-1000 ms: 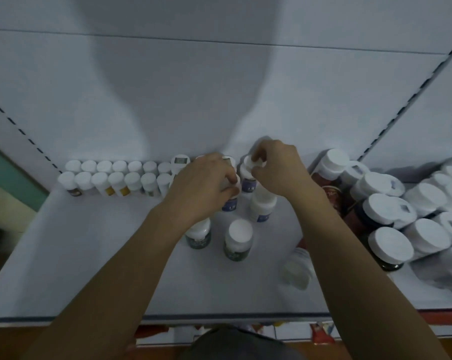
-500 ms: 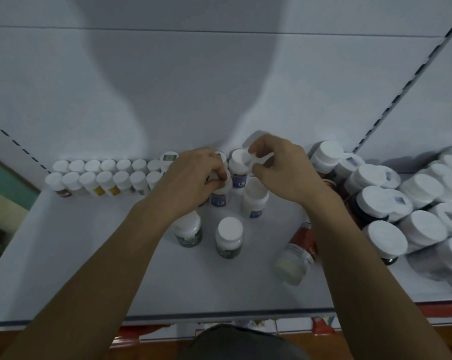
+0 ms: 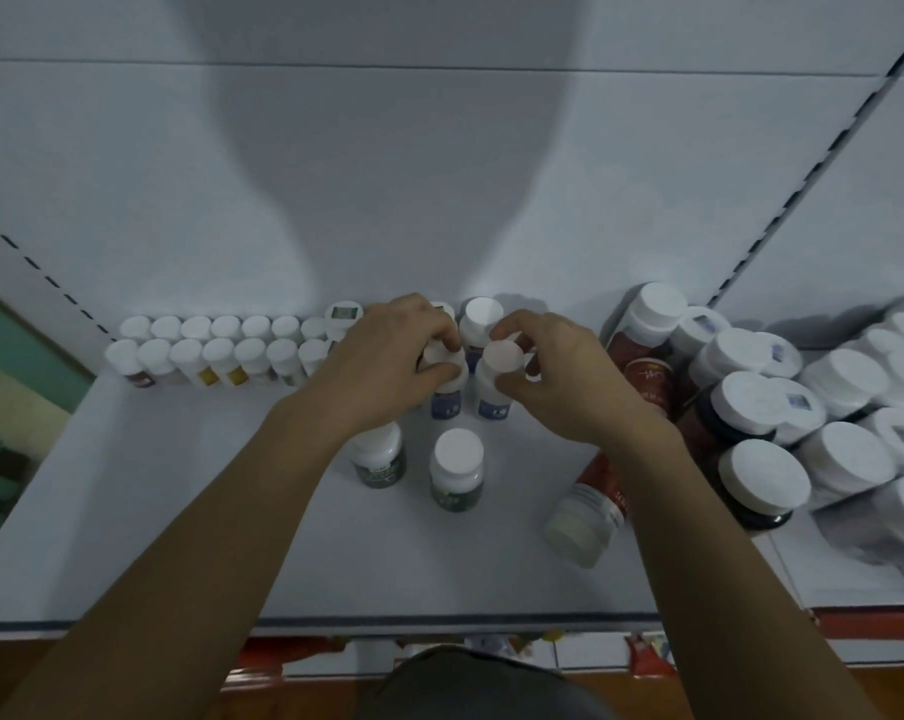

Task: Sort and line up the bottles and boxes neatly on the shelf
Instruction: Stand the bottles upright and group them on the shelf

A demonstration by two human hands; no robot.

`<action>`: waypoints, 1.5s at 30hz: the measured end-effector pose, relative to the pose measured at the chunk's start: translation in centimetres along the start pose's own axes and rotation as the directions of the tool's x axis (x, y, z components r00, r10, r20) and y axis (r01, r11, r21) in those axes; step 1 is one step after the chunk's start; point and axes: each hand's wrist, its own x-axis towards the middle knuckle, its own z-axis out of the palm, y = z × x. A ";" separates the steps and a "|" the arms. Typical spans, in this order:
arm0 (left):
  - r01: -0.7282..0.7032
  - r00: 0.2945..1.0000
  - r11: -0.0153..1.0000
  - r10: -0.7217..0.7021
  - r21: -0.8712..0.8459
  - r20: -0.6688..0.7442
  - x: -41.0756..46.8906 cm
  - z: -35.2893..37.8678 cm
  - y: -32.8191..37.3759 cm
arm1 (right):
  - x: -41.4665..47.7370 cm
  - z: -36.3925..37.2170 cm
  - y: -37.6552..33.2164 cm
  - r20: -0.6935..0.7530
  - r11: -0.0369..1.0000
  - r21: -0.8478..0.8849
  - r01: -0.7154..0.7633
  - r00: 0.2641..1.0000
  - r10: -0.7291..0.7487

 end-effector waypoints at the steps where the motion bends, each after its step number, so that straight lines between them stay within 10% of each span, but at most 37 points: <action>1: 0.013 1.000 1.000 -0.013 0.015 -0.012 0.0 0.1 0.2 | 0.1 0.1 0.0 -0.008 1.000 -0.003 0.003 1.000 -0.003; 45: -0.016 0.995 1.000 0.015 -0.009 -0.101 -0.4 1.2 -1.1 | -1.0 4.0 -1.7 -0.248 0.998 0.001 -0.059 0.967 0.057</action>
